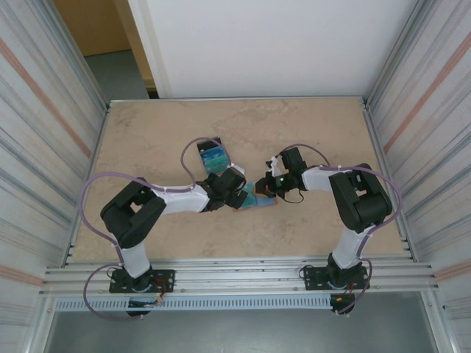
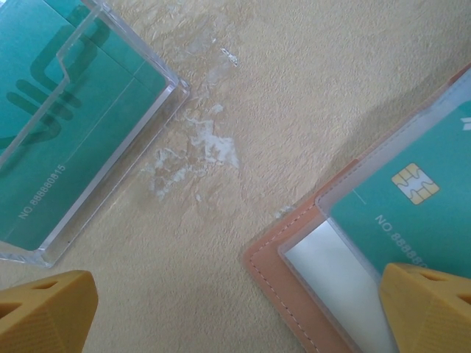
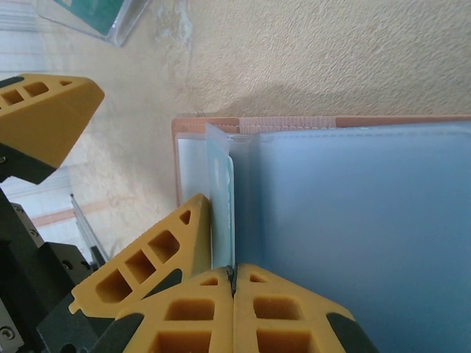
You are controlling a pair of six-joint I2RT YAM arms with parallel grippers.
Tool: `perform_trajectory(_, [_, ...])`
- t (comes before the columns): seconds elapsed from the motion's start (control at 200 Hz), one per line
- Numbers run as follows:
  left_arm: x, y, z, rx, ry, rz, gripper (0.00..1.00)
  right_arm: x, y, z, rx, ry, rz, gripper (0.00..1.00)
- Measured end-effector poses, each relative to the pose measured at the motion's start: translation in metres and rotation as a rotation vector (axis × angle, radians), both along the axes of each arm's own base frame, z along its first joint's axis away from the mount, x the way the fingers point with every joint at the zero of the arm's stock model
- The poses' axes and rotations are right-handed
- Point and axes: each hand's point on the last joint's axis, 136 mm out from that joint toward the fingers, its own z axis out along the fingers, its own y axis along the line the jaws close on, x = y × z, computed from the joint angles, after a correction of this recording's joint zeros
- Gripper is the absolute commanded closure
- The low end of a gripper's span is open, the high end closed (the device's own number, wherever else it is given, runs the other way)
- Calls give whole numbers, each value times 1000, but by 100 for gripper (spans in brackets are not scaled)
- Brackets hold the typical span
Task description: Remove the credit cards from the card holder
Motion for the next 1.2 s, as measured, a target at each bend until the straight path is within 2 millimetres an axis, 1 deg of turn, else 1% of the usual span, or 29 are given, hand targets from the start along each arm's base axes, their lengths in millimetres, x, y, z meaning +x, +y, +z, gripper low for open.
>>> perform_trajectory(0.301, [1, -4, -1, -3, -2, -4, 1, 0, -6, -2, 12, 4, -16, 94])
perform_trajectory(0.692, [1, -4, -2, -1, -5, -4, 1, 1, -10, 3, 23, -4, -27, 94])
perform_trajectory(0.817, [1, -4, -2, 0, -5, -4, 1, 2, -12, 3, 23, -5, -32, 90])
perform_trajectory(1.052, [1, -4, -2, 0, -5, -4, 1, 1, -12, 3, 28, -5, -33, 88])
perform_trajectory(1.203, [1, -5, -2, 0, -5, -4, 1, 1, -12, 3, 38, -3, -37, 84])
